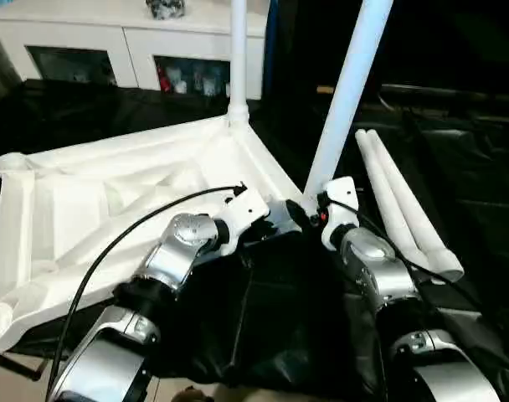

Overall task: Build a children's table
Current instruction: Rotate leg to tighten

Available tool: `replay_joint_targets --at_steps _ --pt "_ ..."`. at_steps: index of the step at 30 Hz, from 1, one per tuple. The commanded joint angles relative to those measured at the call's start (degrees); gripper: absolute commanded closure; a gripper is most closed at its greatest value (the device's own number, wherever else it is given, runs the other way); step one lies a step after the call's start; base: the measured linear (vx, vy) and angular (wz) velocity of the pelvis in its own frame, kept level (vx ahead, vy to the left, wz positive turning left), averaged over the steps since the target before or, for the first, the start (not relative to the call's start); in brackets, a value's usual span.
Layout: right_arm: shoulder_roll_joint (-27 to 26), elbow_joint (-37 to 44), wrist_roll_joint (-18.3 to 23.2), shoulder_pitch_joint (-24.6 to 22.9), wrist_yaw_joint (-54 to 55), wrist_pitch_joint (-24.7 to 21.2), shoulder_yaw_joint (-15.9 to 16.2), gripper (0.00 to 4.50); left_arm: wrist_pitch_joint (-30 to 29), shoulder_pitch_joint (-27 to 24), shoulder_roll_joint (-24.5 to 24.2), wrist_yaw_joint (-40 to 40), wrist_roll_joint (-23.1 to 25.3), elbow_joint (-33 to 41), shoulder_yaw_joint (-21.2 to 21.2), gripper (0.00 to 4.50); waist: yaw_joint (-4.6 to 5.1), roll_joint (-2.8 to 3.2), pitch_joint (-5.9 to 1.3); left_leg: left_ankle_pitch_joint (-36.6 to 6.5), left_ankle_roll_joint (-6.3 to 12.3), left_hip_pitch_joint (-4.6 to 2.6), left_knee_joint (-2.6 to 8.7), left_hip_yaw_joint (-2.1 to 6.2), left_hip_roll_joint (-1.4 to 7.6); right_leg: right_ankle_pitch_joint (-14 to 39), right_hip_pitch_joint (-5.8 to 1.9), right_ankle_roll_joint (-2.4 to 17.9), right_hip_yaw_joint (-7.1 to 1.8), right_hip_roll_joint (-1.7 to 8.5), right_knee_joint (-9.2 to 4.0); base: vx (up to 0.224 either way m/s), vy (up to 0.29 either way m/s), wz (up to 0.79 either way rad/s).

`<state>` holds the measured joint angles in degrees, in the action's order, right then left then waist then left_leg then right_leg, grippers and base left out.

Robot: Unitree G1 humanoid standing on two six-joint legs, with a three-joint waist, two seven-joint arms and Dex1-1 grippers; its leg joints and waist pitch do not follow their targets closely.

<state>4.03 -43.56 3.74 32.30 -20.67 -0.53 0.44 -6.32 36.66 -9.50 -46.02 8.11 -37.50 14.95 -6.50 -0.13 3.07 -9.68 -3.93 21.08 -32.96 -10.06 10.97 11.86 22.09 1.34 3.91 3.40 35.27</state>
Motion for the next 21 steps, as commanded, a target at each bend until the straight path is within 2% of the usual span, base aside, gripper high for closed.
replay_joint_targets --at_steps 1,7,8,9,10,12,16,20,21 --pt "-1.9 -1.4 -1.0 -0.4 -4.5 -0.5 4.8 0.61 3.2 0.9 2.2 -1.4 -2.2 2.7 1.3 4.5 -0.03 -0.07 -3.8 -9.2 2.2 -0.67 3.54 0.83 2.56 4.2 -2.71 11.9 -3.09 5.47 -3.88 0.0 0.0 0.0" --pt "2.1 0.1 -1.6 -2.1 -13.2 2.7 6.3 0.61 4.6 -0.9 -0.8 -7.1 -3.3 4.5 1.6 4.5 -0.13 -0.1 -3.85 -8.8 3.07 -0.53 3.37 0.8 2.6 2.6 -2.85 12.4 -3.07 5.53 -3.72 0.0 0.0 0.0" --pt "3.3 1.5 -0.9 -2.9 -16.7 3.1 6.7 0.61 4.8 -1.4 -1.7 -8.9 -3.8 5.0 1.6 4.5 -0.1 -0.11 -3.79 -8.9 3.12 -0.53 3.4 0.77 2.59 2.8 -2.8 12.4 -3.09 5.5 -3.8 0.0 0.0 0.0" --pt "5.3 4.0 0.3 -4.2 -22.2 3.6 7.5 0.61 5.1 -1.9 -3.0 -11.3 -4.5 5.7 1.5 4.5 -0.4 -0.25 -3.75 -9.4 3.69 -0.52 3.33 0.78 2.63 3.4 -3.07 12.0 -3.04 5.49 -3.9 0.0 0.0 0.0" --pt "6.8 6.0 1.4 -5.3 -26.4 3.6 8.0 0.61 5.6 -2.1 -3.9 -13.0 -5.0 5.8 1.5 4.5 -0.29 -0.28 -3.75 -9.3 4.01 -0.44 3.4 0.78 2.74 3.1 -2.93 12.1 -3.05 5.4 -3.73 0.0 0.0 0.0" --pt "7.4 6.9 1.9 -5.6 -28.1 3.3 8.1 0.61 5.8 -2.2 -4.3 -13.8 -5.3 5.9 1.4 4.5 -0.53 -0.21 -3.72 -9.6 4.22 -0.68 3.32 0.66 2.76 3.7 -2.75 12.2 -3.02 5.31 -3.87 0.0 0.0 0.0" --pt "11.5 12.1 5.2 -7.9 -38.6 1.7 9.7 0.61 5.9 -2.5 -6.4 -18.6 -6.9 6.8 1.0 4.5 -1.13 -0.29 -3.57 -10.9 3.99 -0.67 3.39 0.68 2.84 7.6 -2.71 11.8 -2.98 5.34 -4.2 0.0 0.0 0.0" --pt "14.3 16.0 6.2 -10.0 -45.1 0.7 11.7 0.61 6.4 -2.6 -8.2 -21.7 -7.7 6.8 0.9 4.5 -1.56 -0.28 -3.66 -10.3 4.14 -0.68 3.33 0.66 2.92 7.5 -2.56 11.8 -3.0 5.39 -4.13 0.0 0.0 0.0" --pt "15.1 17.5 6.5 -10.8 -46.9 0.0 12.3 0.61 6.6 -2.6 -8.8 -22.7 -7.9 6.6 0.8 4.5 -1.92 -0.28 -3.69 -9.8 4.35 -0.69 3.29 0.68 2.95 6.9 -2.52 11.6 -3.01 5.34 -4.02 0.0 0.0 0.0"
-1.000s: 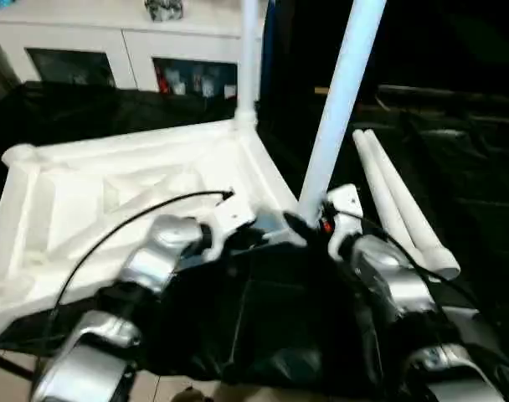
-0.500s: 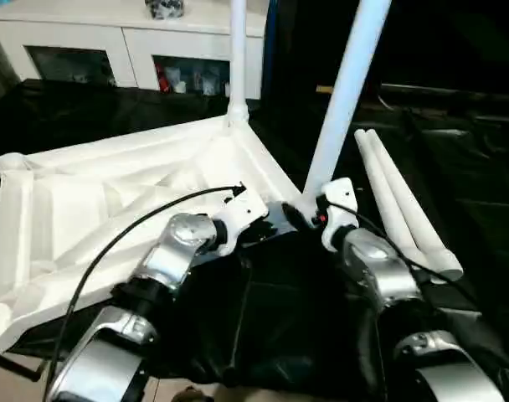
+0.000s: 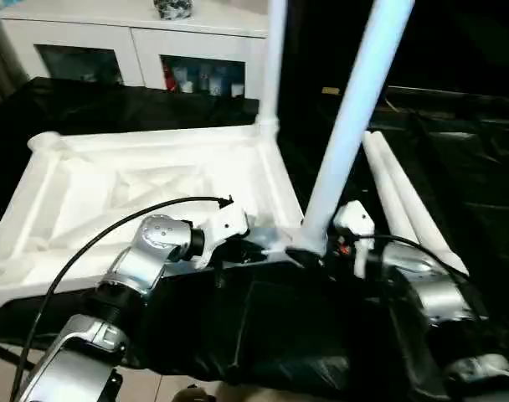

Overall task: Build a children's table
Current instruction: Rotate leg to tighten

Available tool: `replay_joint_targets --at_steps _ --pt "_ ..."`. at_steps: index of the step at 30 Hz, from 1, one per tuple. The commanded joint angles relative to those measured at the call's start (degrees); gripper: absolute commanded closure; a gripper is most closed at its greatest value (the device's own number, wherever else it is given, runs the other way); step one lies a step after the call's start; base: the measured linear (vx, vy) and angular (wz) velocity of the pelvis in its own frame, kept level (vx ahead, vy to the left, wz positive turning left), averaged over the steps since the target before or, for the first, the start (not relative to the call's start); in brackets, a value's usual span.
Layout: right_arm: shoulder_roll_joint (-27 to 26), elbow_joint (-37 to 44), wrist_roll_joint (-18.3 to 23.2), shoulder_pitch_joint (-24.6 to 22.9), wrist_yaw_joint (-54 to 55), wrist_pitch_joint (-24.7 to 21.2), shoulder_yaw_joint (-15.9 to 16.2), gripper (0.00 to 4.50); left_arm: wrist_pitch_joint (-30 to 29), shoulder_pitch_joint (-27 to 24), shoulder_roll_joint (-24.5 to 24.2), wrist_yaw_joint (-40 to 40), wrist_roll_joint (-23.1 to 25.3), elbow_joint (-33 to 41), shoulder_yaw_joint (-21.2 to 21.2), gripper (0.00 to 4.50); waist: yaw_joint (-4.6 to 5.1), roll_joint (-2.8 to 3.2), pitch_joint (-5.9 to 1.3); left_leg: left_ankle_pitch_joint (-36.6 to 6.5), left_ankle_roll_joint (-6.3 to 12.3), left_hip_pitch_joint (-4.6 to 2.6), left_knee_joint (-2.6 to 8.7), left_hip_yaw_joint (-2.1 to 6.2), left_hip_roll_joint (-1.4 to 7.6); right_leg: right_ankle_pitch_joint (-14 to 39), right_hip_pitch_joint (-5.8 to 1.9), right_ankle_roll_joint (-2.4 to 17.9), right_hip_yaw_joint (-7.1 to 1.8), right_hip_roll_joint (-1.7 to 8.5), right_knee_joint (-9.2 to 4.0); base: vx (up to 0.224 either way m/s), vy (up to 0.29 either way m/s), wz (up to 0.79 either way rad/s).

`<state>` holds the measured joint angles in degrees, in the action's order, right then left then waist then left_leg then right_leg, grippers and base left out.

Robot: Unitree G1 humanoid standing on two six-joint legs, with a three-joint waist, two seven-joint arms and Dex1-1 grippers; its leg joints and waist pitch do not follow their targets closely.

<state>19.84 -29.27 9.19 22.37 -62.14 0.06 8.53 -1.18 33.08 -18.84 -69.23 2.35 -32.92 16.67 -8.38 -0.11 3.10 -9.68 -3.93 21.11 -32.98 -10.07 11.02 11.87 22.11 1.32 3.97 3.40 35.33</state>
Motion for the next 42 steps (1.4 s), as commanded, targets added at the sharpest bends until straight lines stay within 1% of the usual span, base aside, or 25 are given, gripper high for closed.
replay_joint_targets --at_steps 1,2,3,5,7,10,12,14,17,19,21,23,24,25,26,27,29,31,34,35,36,39,40,41,42 --pt "-0.3 4.1 1.3 -1.4 -6.6 -1.3 4.5 0.61 1.7 1.0 0.2 -0.2 -2.2 1.9 -1.0 4.5 -0.06 -0.35 -3.76 -9.6 4.37 -0.61 3.32 0.7 2.89 6.5 -2.52 11.8 -3.0 5.36 -3.99 0.0 0.0 0.0" --pt "-0.3 4.1 1.3 -1.4 -6.6 -1.3 4.5 0.61 1.7 1.0 0.2 -0.2 -2.2 1.9 -1.0 4.5 -0.08 -0.31 -3.76 -9.6 4.37 -0.66 3.36 0.73 2.9 6.4 -2.52 11.8 -2.97 5.33 -4.0 0.0 0.0 0.0" --pt "0.8 6.5 2.2 -2.5 -9.1 -3.0 5.3 0.88 2.0 1.1 -0.8 -1.9 -2.6 1.5 -1.3 4.5 -0.24 -0.36 -3.72 -9.5 4.54 -0.71 3.33 0.72 2.87 6.5 -2.55 11.8 -2.97 5.33 -4.08 0.0 0.0 0.0" --pt "1.2 7.4 2.5 -3.0 -10.0 -3.6 5.7 0.95 2.1 1.1 -1.4 -2.8 -2.8 1.4 -1.3 4.5 -0.31 -0.31 -3.73 -9.7 4.55 -0.64 3.34 0.73 2.91 6.9 -2.51 11.7 -2.98 5.36 -4.07 0.0 0.0 0.0" --pt "1.6 8.4 2.7 -3.7 -11.0 -3.9 6.1 1.0 2.1 1.0 -2.6 -4.7 -3.2 1.5 -1.4 4.5 -0.36 -0.33 -3.7 -10.3 4.18 -0.71 3.4 0.7 2.9 8.1 -2.41 11.6 -2.98 5.42 -4.19 0.0 0.0 0.0" --pt "1.6 9.0 2.7 -4.0 -11.1 -4.2 6.2 1.32 2.3 0.6 -3.5 -5.7 -3.4 1.3 -1.4 4.5 -0.29 -0.31 -3.61 -11.0 3.47 -0.69 3.54 0.77 2.89 9.9 -2.39 11.4 -2.97 5.52 -4.35 0.0 0.0 0.0" --pt "1.4 9.0 2.6 -4.1 -10.9 -4.1 6.3 1.38 2.3 0.5 -3.6 -5.7 -3.4 1.3 -1.4 4.5 -0.29 -0.28 -3.69 -10.7 3.22 -0.7 3.52 0.79 2.92 9.4 -2.37 11.4 -2.99 5.5 -4.26 0.0 0.0 0.0" --pt "1.1 9.1 2.5 -4.3 -10.5 -4.2 6.2 1.65 2.3 0.4 -3.6 -5.4 -3.4 1.4 -1.4 4.5 -0.26 -0.29 -3.72 -10.4 3.31 -0.66 3.49 0.8 2.88 8.5 -2.42 11.6 -2.96 5.46 -4.14 0.0 0.0 0.0" --pt "0.4 9.5 2.5 -4.6 -9.1 -4.6 5.7 1.69 2.1 0.1 -3.0 -4.7 -3.4 1.5 -1.7 4.5 -0.26 -0.3 -3.72 -10.0 3.46 -0.64 3.43 0.76 2.87 7.7 -2.44 11.8 -2.98 5.46 -4.1 0.0 0.0 0.0" --pt "-1.7 9.2 3.3 -4.5 -5.8 -5.2 4.2 1.72 1.4 0.0 -1.6 -2.4 -3.4 1.8 -2.1 4.5 -0.19 -0.35 -3.7 -10.1 3.42 -0.63 3.45 0.75 2.86 8.1 -2.46 11.8 -2.99 5.47 -4.13 0.0 0.0 0.0" --pt "-2.2 9.1 3.2 -4.4 -4.8 -5.2 3.8 1.72 1.3 0.0 -1.3 -1.8 -3.4 1.8 -2.2 4.5 -0.11 -0.32 -3.67 -10.6 3.08 -0.73 3.54 0.81 2.84 9.0 -2.38 11.6 -2.95 5.51 -4.23 0.0 0.0 0.0" --pt "-4.5 6.8 1.8 -3.6 0.7 -4.3 2.7 1.73 0.5 0.7 0.5 2.0 -2.5 1.3 -2.3 4.5 0.14 -0.53 -3.59 -11.2 2.46 -0.78 3.63 0.81 2.87 10.8 -2.25 11.3 -3.04 5.64 -4.4 0.0 0.0 0.0" --pt "-6.8 4.2 0.3 -2.6 6.4 -3.2 1.6 1.73 -0.4 1.5 2.2 5.9 -1.3 0.6 -2.2 4.5 0.42 -0.38 -3.5 -11.5 1.86 -0.79 3.76 0.96 2.81 11.7 -2.21 11.3 -3.02 5.72 -4.51 0.0 0.0 0.0" --pt "-7.9 2.9 -0.5 -2.0 9.4 -3.0 1.1 1.73 -0.7 1.9 3.0 7.9 -0.5 0.0 -2.0 4.5 0.6 -0.55 -3.48 -11.7 1.56 -0.77 3.8 0.93 2.76 12.3 -2.27 11.2 -3.0 5.72 -4.6 0.0 0.0 0.0" --pt "-9.2 1.2 -1.3 -1.3 12.9 -2.1 0.3 1.73 -1.2 2.5 3.9 9.8 0.2 -0.7 -1.9 4.5 0.82 -0.48 -3.4 -12.5 0.87 -0.88 3.89 1.01 2.64 14.7 -2.22 10.6 -2.94 5.77 -4.79 0.0 0.0 0.0" --pt "-9.7 0.7 -1.6 -1.1 14.2 -1.7 0.1 1.73 -1.4 2.7 4.3 10.5 0.4 -0.9 -1.9 4.5 0.97 -0.49 -3.47 -12.6 0.68 -0.95 3.85 0.95 2.57 15.3 -2.18 10.4 -3.0 5.79 -4.91 0.0 0.0 0.0" --pt "-12.2 -2.1 -2.1 0.2 20.0 -2.3 -1.3 1.74 -2.4 3.8 6.4 13.9 1.2 -2.1 -1.9 4.5 1.06 -0.55 -3.52 -12.0 0.92 -0.94 3.77 0.93 2.63 14.3 -2.24 10.1 -3.16 5.74 -4.9 0.0 0.0 0.0" --pt "-14.4 -4.7 -2.7 1.6 25.2 -2.7 -2.3 1.74 -3.1 5.0 8.4 17.7 2.2 -3.4 -1.9 4.5 1.25 -0.29 -3.64 -11.2 0.78 -0.95 3.79 0.95 2.54 12.4 -2.17 10.4 -3.1 5.54 -4.66 0.0 0.0 0.0" --pt "-17.8 -9.4 -4.2 4.2 35.1 -2.3 -4.1 1.74 -4.4 7.2 11.9 24.7 3.6 -5.9 -2.0 4.5 1.48 -0.26 -3.72 -10.3 0.88 -0.81 3.75 0.92 2.58 9.3 -2.31 10.8 -3.2 5.54 -4.42 0.0 0.0 0.0" --pt "-17.9 -9.6 -4.3 4.3 35.7 -2.3 -4.1 1.74 -4.5 7.3 12.1 25.0 3.6 -6.0 -2.1 4.5 1.62 -0.2 -3.81 -9.8 0.6 -0.95 3.71 0.89 2.45 8.2 -2.26 11.2 -3.14 5.39 -4.3 0.0 0.0 0.0" --pt "-19.6 -12.6 -5.6 6.3 42.3 -2.7 -4.8 1.74 -5.1 8.4 14.2 28.6 4.2 -7.4 -2.1 4.5 1.75 -0.08 -3.9 -8.9 0.54 -0.88 3.64 0.9 2.44 6.5 -2.36 11.6 -3.15 5.4 -4.12 0.0 0.0 0.0" --pt "-21.2 -16.1 -7.0 8.4 45.9 -1.4 -5.7 1.74 -4.7 8.8 15.6 30.4 5.5 -8.3 -1.8 4.5 1.82 -0.15 -3.99 -8.3 1.0 -0.61 3.51 0.92 2.33 4.3 -2.7 11.9 -3.14 5.53 -3.95 0.0 0.0 0.0" --pt "-21.3 -17.2 -8.0 9.1 46.6 0.2 -5.3 1.74 -4.1 8.8 15.9 30.1 5.8 -8.5 -1.5 4.5 1.74 -0.11 -4.02 -8.1 1.51 -0.6 3.4 0.85 2.29 3.5 -2.76 11.8 -3.15 5.52 -3.97 0.0 0.0 0.0" --pt "-21.3 -17.2 -8.0 9.1 46.6 0.2 -5.3 1.74 -4.1 8.8 15.9 30.1 5.8 -8.6 -1.5 4.5 1.69 -0.07 -4.05 -7.8 1.94 -0.55 3.36 0.85 2.31 2.6 -2.8 11.8 -3.15 5.56 -3.87 0.0 0.0 0.0" --pt "-21.4 -17.9 -8.2 9.4 46.1 1.2 -5.3 1.39 -3.7 8.8 16.0 29.9 5.8 -8.8 -1.5 4.5 1.72 -0.02 -4.01 -8.1 2.27 -0.54 3.39 0.85 2.32 2.6 -2.8 11.9 -3.1 5.48 -3.9 0.0 0.0 0.0"
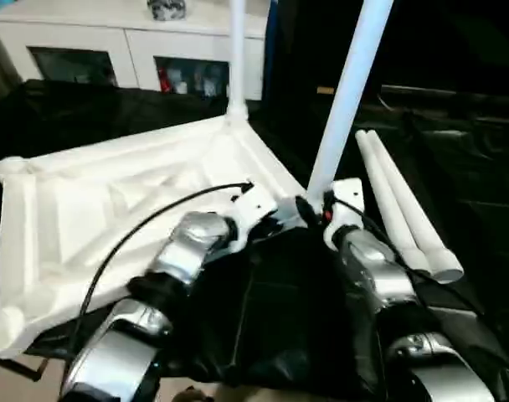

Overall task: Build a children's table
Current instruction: Rotate leg to tighten

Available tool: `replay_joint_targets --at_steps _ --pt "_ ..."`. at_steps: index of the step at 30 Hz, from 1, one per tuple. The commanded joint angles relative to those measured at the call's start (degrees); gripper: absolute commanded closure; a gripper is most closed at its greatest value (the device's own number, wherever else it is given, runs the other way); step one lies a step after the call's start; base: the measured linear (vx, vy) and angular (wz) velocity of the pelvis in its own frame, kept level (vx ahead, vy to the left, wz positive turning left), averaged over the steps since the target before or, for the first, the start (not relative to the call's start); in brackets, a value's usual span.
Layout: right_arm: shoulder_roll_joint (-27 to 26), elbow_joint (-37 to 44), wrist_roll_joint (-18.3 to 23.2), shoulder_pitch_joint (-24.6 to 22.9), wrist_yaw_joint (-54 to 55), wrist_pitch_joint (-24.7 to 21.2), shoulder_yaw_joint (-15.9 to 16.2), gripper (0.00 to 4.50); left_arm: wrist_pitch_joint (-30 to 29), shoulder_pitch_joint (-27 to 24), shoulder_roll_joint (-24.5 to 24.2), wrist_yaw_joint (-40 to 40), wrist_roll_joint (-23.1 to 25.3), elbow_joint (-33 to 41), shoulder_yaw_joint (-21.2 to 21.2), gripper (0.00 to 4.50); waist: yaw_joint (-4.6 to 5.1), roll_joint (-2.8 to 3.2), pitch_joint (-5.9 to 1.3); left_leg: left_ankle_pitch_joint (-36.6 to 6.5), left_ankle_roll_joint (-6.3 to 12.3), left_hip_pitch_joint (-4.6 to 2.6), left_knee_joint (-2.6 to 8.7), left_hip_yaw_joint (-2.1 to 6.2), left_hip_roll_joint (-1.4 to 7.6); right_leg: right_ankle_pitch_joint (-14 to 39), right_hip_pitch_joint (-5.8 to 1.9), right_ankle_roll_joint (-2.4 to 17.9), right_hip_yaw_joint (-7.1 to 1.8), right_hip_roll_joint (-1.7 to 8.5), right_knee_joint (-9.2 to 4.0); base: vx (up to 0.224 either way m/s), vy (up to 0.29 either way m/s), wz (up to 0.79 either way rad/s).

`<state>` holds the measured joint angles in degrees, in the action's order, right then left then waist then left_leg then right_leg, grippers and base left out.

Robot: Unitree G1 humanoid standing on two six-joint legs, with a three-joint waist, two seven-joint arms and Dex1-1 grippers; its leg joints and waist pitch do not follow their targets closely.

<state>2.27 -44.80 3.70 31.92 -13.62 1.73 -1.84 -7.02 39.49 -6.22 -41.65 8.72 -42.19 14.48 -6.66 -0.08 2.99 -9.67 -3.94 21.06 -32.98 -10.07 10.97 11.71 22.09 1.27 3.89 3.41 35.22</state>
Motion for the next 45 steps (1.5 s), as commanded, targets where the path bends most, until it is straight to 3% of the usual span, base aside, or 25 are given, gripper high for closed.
replay_joint_targets --at_steps 1,7,13,17,22,30,40,45 --pt "-3.7 -2.0 -1.7 -0.3 -3.9 -0.7 4.6 1.19 2.6 2.0 3.0 1.4 -0.7 0.9 0.8 4.5 -0.01 -0.05 -3.87 -8.4 2.33 -0.58 3.4 0.83 2.4 3.1 -2.73 11.9 -3.02 5.46 -3.86 0.0 0.0 0.0" --pt "-1.4 -2.4 -0.8 0.0 -9.9 1.2 4.6 0.67 4.7 0.6 1.1 -3.0 -2.1 2.1 0.7 4.5 0.06 -0.01 -3.83 -9.8 2.43 -0.61 3.47 0.85 2.48 4.4 -2.78 12.0 -3.07 5.48 -4.0 0.0 0.0 0.0" --pt "4.4 1.4 -0.3 -2.1 -23.9 2.8 7.8 0.67 5.7 -1.6 -2.9 -11.9 -4.4 5.3 1.2 4.5 0.12 -0.09 -3.73 -9.8 3.98 -0.47 3.34 0.82 2.55 3.8 -2.96 12.7 -2.99 5.47 -3.95 0.0 0.0 0.0" --pt "6.8 2.9 0.4 -2.9 -29.5 3.1 8.3 0.67 6.3 -2.1 -4.6 -15.1 -5.0 5.8 1.3 4.5 0.0 0.09 -3.6 -10.7 3.74 -0.63 3.47 0.8 2.7 5.9 -2.76 12.9 -2.97 5.4 -4.15 0.0 0.0 0.0" --pt "12.4 8.7 3.0 -5.6 -42.4 2.9 10.1 0.67 6.7 -3.6 -9.1 -23.5 -7.1 7.9 1.4 4.5 -0.59 0.11 -3.62 -10.9 4.0 -0.57 3.38 0.7 2.87 6.5 -2.7 12.8 -2.93 5.29 -4.02 0.0 0.0 0.0" --pt "17.6 15.9 5.1 -9.7 -54.0 1.5 12.1 0.67 7.9 -4.1 -13.5 -30.4 -8.4 8.2 0.7 4.5 -1.69 0.02 -3.65 -10.5 4.49 -0.68 3.37 0.69 3.0 6.5 -2.5 12.8 -2.93 5.38 -4.02 0.0 0.0 0.0" --pt "17.6 19.6 6.1 -11.5 -55.7 -0.7 13.1 1.58 8.2 -4.9 -15.1 -33.5 -9.1 9.0 1.0 4.5 -1.79 -0.02 -3.66 -10.7 3.6 -0.67 3.48 0.75 2.95 7.4 -2.37 12.6 -2.88 5.37 -4.02 0.0 0.0 0.0" --pt "17.3 20.8 6.3 -12.6 -55.4 -1.3 13.8 1.71 8.2 -5.7 -15.1 -33.5 -9.1 9.6 1.3 4.5 -1.86 -0.02 -3.62 -10.8 3.55 -0.69 3.53 0.78 2.99 7.9 -2.4 12.4 -2.87 5.43 -4.07 0.0 0.0 0.0"
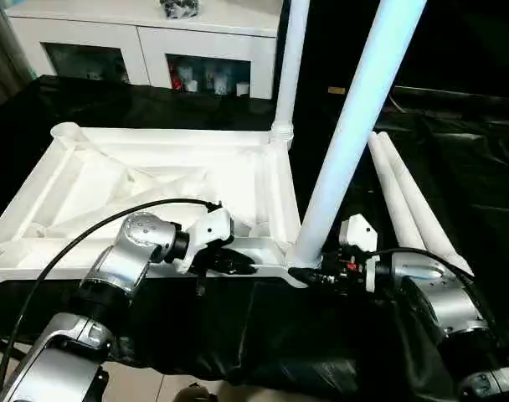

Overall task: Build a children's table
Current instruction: Rotate leg to tighten

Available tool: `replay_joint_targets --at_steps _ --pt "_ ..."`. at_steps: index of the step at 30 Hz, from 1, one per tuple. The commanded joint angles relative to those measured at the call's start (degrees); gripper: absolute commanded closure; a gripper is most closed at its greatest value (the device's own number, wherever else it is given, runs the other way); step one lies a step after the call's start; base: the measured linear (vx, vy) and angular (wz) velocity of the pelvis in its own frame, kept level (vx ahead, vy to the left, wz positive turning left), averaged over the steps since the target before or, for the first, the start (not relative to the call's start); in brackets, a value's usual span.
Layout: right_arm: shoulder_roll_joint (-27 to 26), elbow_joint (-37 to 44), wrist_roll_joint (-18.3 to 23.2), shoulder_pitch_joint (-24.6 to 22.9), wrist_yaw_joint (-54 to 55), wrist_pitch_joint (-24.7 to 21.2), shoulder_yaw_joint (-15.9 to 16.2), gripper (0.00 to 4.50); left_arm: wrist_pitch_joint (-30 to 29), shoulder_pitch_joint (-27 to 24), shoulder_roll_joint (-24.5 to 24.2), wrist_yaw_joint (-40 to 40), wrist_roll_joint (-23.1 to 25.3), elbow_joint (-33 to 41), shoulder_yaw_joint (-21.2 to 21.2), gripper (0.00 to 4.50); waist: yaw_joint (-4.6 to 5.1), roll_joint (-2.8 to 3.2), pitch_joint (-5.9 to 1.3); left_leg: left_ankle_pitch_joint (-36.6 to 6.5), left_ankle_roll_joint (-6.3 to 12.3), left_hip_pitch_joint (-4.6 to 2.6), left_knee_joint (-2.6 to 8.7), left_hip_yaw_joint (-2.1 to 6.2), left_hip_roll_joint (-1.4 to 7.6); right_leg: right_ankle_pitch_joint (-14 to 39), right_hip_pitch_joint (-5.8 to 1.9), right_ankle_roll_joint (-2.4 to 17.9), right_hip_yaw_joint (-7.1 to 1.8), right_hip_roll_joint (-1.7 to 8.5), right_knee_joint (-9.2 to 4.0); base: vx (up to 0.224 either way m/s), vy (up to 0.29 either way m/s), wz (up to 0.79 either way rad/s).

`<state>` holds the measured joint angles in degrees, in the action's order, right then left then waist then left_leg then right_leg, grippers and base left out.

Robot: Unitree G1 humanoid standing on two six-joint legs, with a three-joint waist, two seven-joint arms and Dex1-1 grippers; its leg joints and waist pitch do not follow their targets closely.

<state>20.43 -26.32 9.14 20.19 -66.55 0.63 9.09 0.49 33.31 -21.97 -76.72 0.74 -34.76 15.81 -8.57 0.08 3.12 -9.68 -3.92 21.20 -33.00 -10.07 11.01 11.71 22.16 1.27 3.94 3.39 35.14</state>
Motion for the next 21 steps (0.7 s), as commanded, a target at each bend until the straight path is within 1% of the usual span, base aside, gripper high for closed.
replay_joint_targets --at_steps 1,3,4,5,6,7,8,9,10,11,12,13,14,15,16,17,18,19,20,21 --pt "-0.9 2.5 0.8 -1.1 -2.4 -0.3 3.0 1.73 0.7 0.4 0.7 1.8 -1.1 2.2 0.0 4.5 0.01 -0.18 -3.75 -10.8 3.51 -0.84 3.56 0.77 2.99 8.0 -2.45 12.4 -2.94 5.47 -4.03 0.0 0.0 0.0" --pt "-1.5 2.6 0.6 -1.5 -1.1 -0.4 2.8 1.73 0.9 0.2 1.3 2.8 -0.7 2.1 0.1 4.5 0.0 -0.29 -3.72 -10.9 3.47 -0.79 3.55 0.74 2.93 8.7 -2.43 12.1 -2.99 5.52 -4.12 0.0 0.0 0.0" --pt "-2.7 2.2 0.1 -1.7 1.9 -0.7 2.1 1.74 0.8 0.4 2.3 5.1 0.0 1.7 0.0 4.5 -0.01 -0.35 -3.69 -10.9 3.37 -0.82 3.58 0.77 2.92 9.0 -2.4 11.9 -2.99 5.54 -4.11 0.0 0.0 0.0" --pt "-2.9 2.0 -0.1 -1.6 2.5 -0.7 2.0 1.74 0.8 0.4 2.6 5.6 0.2 1.6 0.0 4.5 0.04 -0.3 -3.66 -11.0 3.26 -0.83 3.62 0.78 2.96 9.3 -2.35 11.9 -3.02 5.59 -4.16 0.0 0.0 0.0" --pt "-3.9 1.2 -0.8 -1.4 5.2 -0.6 1.5 1.75 0.5 0.8 3.5 7.7 0.8 0.9 -0.2 4.5 0.21 -0.32 -3.56 -11.8 2.73 -0.92 3.76 0.85 2.9 10.8 -2.23 11.7 -2.99 5.58 -4.32 0.0 0.0 0.0" --pt "-5.8 -1.0 -2.4 -0.6 10.8 -0.6 0.6 1.75 -0.1 1.7 5.2 11.4 1.8 -0.4 -0.4 4.5 0.45 -0.6 -3.51 -12.0 2.22 -0.95 3.82 0.83 2.83 12.2 -2.19 11.2 -3.06 5.64 -4.51 0.0 0.0 0.0" --pt "-6.1 -1.4 -2.7 -0.4 11.8 -0.7 0.4 1.75 -0.2 1.8 5.5 11.9 1.9 -0.7 -0.4 4.5 0.54 -0.47 -3.35 -12.8 1.93 -1.06 3.88 0.82 2.74 13.6 -2.08 11.2 -3.06 5.66 -4.71 0.0 0.0 0.0" --pt "-8.2 -4.2 -4.2 0.7 18.5 -0.9 -0.8 1.75 -0.4 2.9 7.4 15.6 2.8 -2.3 -0.5 4.5 0.79 -0.56 -3.31 -13.5 1.26 -1.09 3.97 0.91 2.62 16.4 -2.12 10.5 -3.03 5.75 -4.95 0.0 0.0 0.0" --pt "-8.8 -5.1 -4.6 1.1 20.5 -0.9 -1.2 1.75 -0.4 3.3 8.0 16.6 3.1 -2.8 -0.5 4.5 0.86 -0.55 -3.29 -14.0 0.66 -1.23 4.06 1.0 2.69 18.4 -2.07 9.8 -3.08 5.9 -5.21 0.0 0.0 0.0" --pt "-9.8 -6.2 -4.8 1.7 23.3 -1.4 -2.0 1.75 -0.8 3.8 9.1 18.1 3.2 -3.4 -0.6 4.5 0.92 -0.6 -3.31 -14.0 0.52 -1.16 4.11 1.08 2.67 18.8 -2.19 9.4 -3.05 5.89 -5.22 0.0 0.0 0.0" --pt "-11.3 -7.9 -4.8 2.7 27.1 -1.8 -3.0 1.75 -1.2 4.9 10.6 20.8 3.7 -4.8 -0.7 4.5 1.03 -0.55 -3.34 -14.1 0.42 -1.22 4.13 1.08 2.71 18.7 -2.02 9.1 -3.14 5.81 -5.26 0.0 0.0 0.0" --pt "-12.3 -9.0 -4.8 3.4 29.7 -2.1 -3.8 1.75 -1.5 5.6 11.7 22.7 4.0 -5.7 -0.8 4.5 1.12 -0.48 -3.3 -14.6 0.2 -1.4 4.12 1.01 2.65 18.6 -1.81 9.3 -3.2 5.72 -5.32 0.0 0.0 0.0" --pt "-13.5 -10.3 -4.8 4.2 33.0 -2.4 -4.6 1.75 -1.7 6.5 12.9 24.6 4.3 -6.8 -0.8 4.5 1.09 -0.54 -3.36 -14.6 0.14 -1.37 4.09 1.07 2.62 18.5 -1.94 9.2 -3.16 5.78 -5.3 0.0 0.0 0.0" --pt "-14.6 -11.5 -4.8 5.1 36.3 -2.6 -5.5 1.75 -1.9 7.2 14.0 26.5 4.8 -7.8 -0.6 4.5 1.03 -0.3 -3.43 -14.1 0.09 -1.27 4.11 1.09 2.62 17.6 -2.02 9.2 -3.2 5.8 -5.21 0.0 0.0 0.0" --pt "-14.9 -11.8 -4.8 5.3 37.1 -2.7 -5.8 1.75 -1.9 7.4 14.3 26.9 4.9 -8.1 -0.6 4.5 1.03 -0.3 -3.43 -14.1 0.09 -1.27 4.11 1.09 2.62 17.6 -2.02 9.2 -3.2 5.8 -5.21 0.0 0.0 0.0" --pt "-16.3 -13.4 -4.9 6.5 41.2 -2.9 -6.9 1.75 -2.1 8.3 15.7 29.1 5.3 -9.3 -0.4 4.5 1.13 -0.34 -3.52 -13.4 0.01 -1.26 4.08 1.02 2.59 15.5 -1.95 9.5 -3.26 5.68 -5.04 0.0 0.0 0.0" --pt "-18.5 -16.4 -5.1 8.8 47.5 -3.0 -8.8 1.75 -2.8 10.0 18.2 33.1 6.1 -11.4 -0.8 4.5 1.18 -0.35 -3.69 -12.6 -0.13 -1.23 4.0 0.98 2.52 13.8 -2.07 9.8 -3.28 5.66 -4.82 0.0 0.0 0.0" --pt "-19.3 -17.9 -5.0 9.8 50.2 -3.0 -9.8 1.75 -2.8 10.7 19.2 34.7 6.4 -12.4 -1.0 4.5 1.27 -0.18 -3.75 -11.7 -0.19 -1.15 3.92 0.98 2.5 12.1 -2.1 10.1 -3.25 5.61 -4.67 0.0 0.0 0.0" --pt "-20.4 -20.0 -4.5 11.4 53.7 -2.9 -11.4 1.75 -2.8 11.7 20.6 37.1 6.9 -13.8 -1.3 4.5 1.26 -0.23 -3.8 -11.3 -0.18 -1.12 3.89 1.0 2.48 11.1 -2.23 10.2 -3.22 5.59 -4.6 0.0 0.0 0.0" --pt "-20.9 -20.8 -3.7 11.9 54.4 -2.5 -12.2 1.75 -2.5 12.1 21.3 38.4 7.2 -14.5 -1.3 4.5 1.19 -0.19 -3.95 -10.5 0.1 -1.18 3.76 0.96 2.46 9.1 -2.24 10.6 -3.23 5.61 -4.4 0.0 0.0 0.0"
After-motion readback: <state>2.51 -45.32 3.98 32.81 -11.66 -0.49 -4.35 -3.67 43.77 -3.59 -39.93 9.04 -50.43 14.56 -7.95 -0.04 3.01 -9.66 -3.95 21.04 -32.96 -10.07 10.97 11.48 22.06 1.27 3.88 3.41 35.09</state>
